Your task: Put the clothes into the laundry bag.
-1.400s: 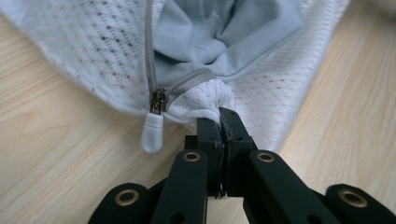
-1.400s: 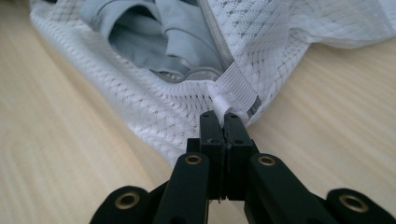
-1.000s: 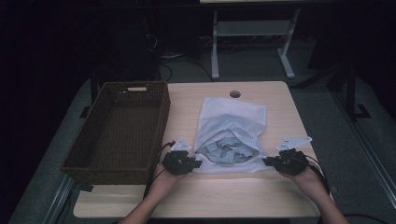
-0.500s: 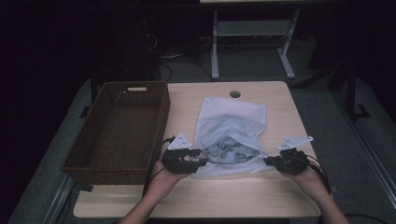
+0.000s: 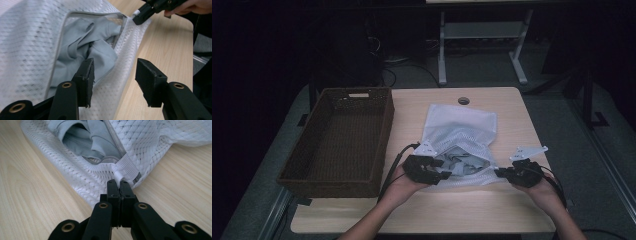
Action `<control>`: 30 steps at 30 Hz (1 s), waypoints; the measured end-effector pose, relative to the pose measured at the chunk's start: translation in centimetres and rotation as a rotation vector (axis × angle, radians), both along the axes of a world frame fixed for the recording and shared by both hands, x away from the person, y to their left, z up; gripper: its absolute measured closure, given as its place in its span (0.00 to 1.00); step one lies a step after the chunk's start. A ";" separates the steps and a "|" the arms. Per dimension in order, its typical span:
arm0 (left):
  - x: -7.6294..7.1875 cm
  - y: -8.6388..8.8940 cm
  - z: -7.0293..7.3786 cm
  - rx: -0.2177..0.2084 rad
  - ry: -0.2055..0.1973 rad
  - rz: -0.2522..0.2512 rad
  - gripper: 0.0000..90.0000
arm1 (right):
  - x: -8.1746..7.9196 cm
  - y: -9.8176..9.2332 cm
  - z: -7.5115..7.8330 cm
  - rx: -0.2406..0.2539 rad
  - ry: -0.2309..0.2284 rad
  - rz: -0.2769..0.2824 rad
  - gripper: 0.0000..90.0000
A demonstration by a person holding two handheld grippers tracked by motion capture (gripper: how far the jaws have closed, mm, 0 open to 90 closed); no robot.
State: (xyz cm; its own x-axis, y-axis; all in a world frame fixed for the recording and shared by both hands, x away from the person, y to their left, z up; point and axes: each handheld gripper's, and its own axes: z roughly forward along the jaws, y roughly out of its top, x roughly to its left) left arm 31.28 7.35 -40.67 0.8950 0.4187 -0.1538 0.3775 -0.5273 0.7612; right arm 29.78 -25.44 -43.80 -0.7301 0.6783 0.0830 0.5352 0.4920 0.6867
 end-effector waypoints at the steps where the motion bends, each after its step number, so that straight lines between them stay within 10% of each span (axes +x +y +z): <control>1: 0.1 -0.3 -0.1 -0.001 0.003 -0.008 0.53 | 0.0 0.0 0.0 0.001 0.001 0.001 0.98; 13: 1.6 -3.5 -3.0 0.138 -0.003 -0.045 0.50 | 0.1 -0.1 0.0 0.003 0.003 0.001 0.98; 17: 2.3 -4.0 -3.9 0.185 -0.001 -0.038 0.69 | 0.2 -0.3 0.0 0.004 0.004 -0.001 0.98; 21: 3.0 -4.1 -3.7 0.165 0.004 -0.013 0.90 | 0.2 -0.4 0.0 0.001 0.003 -0.006 0.98; 30: 4.5 -4.1 -2.9 0.070 0.026 0.031 0.92 | -0.2 -0.3 1.3 0.107 -0.038 0.001 0.74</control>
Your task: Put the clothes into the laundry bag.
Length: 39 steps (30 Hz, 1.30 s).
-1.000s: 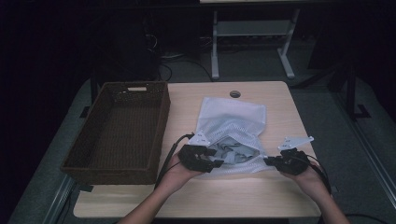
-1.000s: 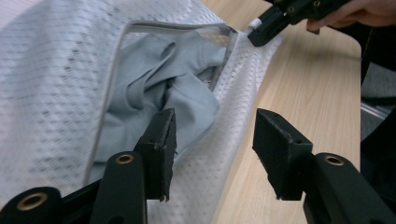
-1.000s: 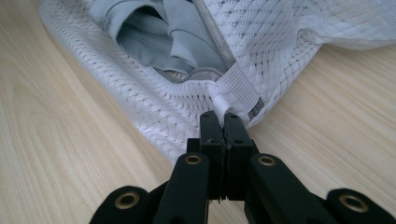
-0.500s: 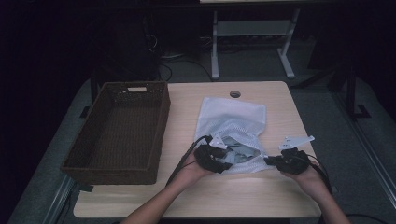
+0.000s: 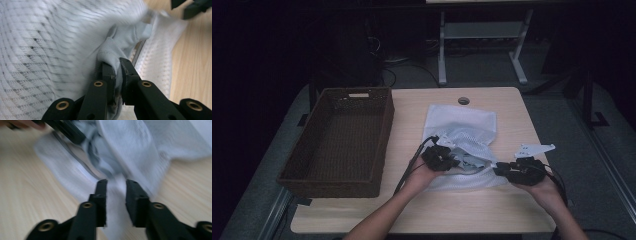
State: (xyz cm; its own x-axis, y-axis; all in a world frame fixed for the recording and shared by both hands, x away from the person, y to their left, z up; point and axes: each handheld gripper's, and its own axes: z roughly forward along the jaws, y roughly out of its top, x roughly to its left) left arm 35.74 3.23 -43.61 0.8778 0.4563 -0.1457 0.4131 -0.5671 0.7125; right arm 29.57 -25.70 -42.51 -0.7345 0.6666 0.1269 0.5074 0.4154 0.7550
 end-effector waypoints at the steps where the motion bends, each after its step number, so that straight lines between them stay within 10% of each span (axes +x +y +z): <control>1: 0.1 0.0 0.0 -0.004 0.003 0.004 0.92 | -0.1 0.2 0.2 0.016 -0.004 0.017 0.72; 17: 0.5 0.1 -0.2 -0.033 0.012 0.020 0.92 | 0.8 9.8 -2.9 -0.083 0.060 0.326 0.53; 26: 0.3 -0.2 -0.3 -0.030 0.011 0.018 0.93 | 0.9 10.0 -3.9 -0.179 0.038 0.299 0.98; 39: 0.9 -2.1 -1.9 0.005 -0.016 0.064 0.93 | 0.5 9.6 -3.1 -0.110 0.084 0.364 1.00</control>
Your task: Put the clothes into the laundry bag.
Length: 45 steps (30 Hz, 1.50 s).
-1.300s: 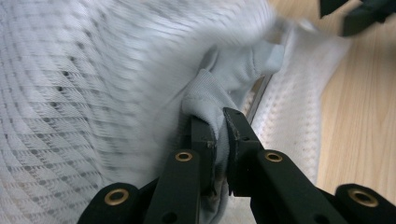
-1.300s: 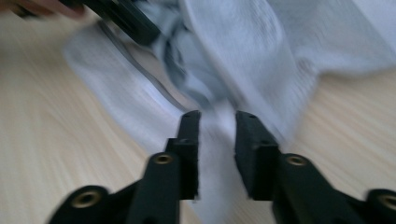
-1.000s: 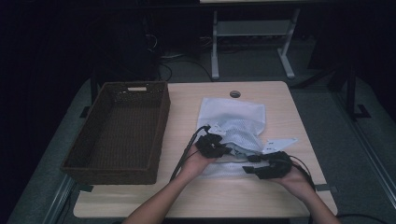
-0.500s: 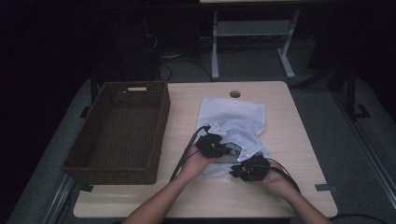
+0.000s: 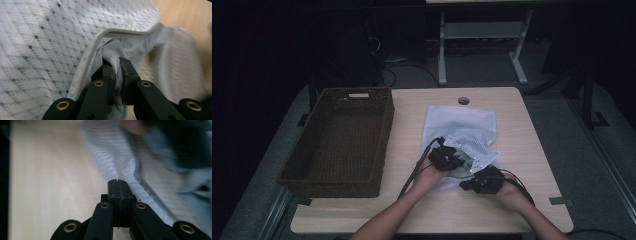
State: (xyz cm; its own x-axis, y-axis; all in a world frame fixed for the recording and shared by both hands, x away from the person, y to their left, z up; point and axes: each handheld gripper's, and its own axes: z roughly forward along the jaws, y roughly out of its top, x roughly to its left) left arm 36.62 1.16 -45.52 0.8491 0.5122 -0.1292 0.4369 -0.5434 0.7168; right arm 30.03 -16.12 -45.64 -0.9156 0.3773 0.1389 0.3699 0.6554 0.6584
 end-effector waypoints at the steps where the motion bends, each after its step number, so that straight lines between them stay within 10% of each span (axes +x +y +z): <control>1: 0.3 -0.1 0.0 0.006 -0.004 0.010 0.93 | -0.2 0.1 0.0 0.003 0.005 0.012 1.00; 20: 5.3 -1.2 -0.7 0.073 -0.085 0.178 0.93 | -0.6 0.0 0.1 -0.021 0.007 0.035 1.00; 27: 4.7 0.2 0.7 -0.033 0.022 0.125 0.72 | -0.4 -0.5 0.2 0.000 0.001 0.008 1.00; 33: 2.5 3.2 3.8 -0.100 0.020 0.071 0.65 | -0.2 -0.7 0.2 0.014 -0.005 0.000 1.00; 37: 2.3 4.9 5.3 -0.086 -0.050 0.102 0.66 | 0.0 -0.6 0.2 0.016 -0.007 0.003 1.00; 45: 4.5 3.9 3.3 -0.028 -0.046 0.109 0.64 | 0.1 -0.5 0.3 0.016 -0.007 0.000 1.00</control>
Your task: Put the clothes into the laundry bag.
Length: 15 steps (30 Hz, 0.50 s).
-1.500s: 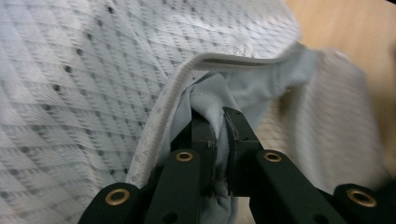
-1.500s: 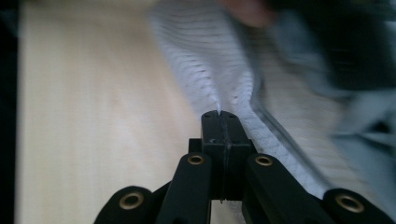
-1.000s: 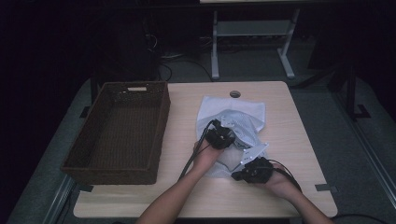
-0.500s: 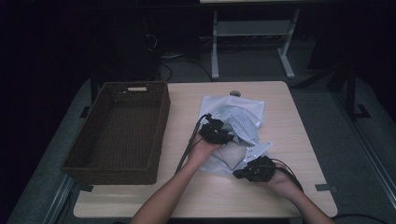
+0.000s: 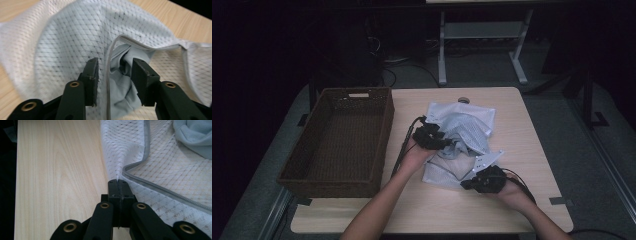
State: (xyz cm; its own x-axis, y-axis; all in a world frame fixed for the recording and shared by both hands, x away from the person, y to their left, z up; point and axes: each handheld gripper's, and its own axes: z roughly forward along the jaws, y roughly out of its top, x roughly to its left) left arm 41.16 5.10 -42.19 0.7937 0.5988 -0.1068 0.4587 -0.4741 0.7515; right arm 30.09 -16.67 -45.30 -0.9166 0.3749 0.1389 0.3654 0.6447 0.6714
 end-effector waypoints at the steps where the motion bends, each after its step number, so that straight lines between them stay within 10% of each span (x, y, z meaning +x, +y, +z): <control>1: 0.2 -0.3 -0.4 0.015 -0.010 0.004 0.67 | 0.0 0.0 0.0 -0.002 0.001 0.000 1.00; 5: 0.0 -0.4 -0.5 -0.001 0.005 -0.016 0.98 | 0.0 -0.1 0.0 0.001 -0.006 0.000 1.00; 15: -4.8 1.6 1.1 -0.036 0.015 -0.145 0.98 | 0.0 -0.2 0.0 -0.009 -0.010 -0.025 1.00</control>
State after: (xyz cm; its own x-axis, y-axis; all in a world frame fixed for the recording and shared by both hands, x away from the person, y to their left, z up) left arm 36.37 6.66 -41.08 0.8699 0.4734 -0.1387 0.3987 -0.5091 0.7628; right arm 30.12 -16.88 -45.29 -0.9085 0.3984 0.1263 0.3744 0.6415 0.6696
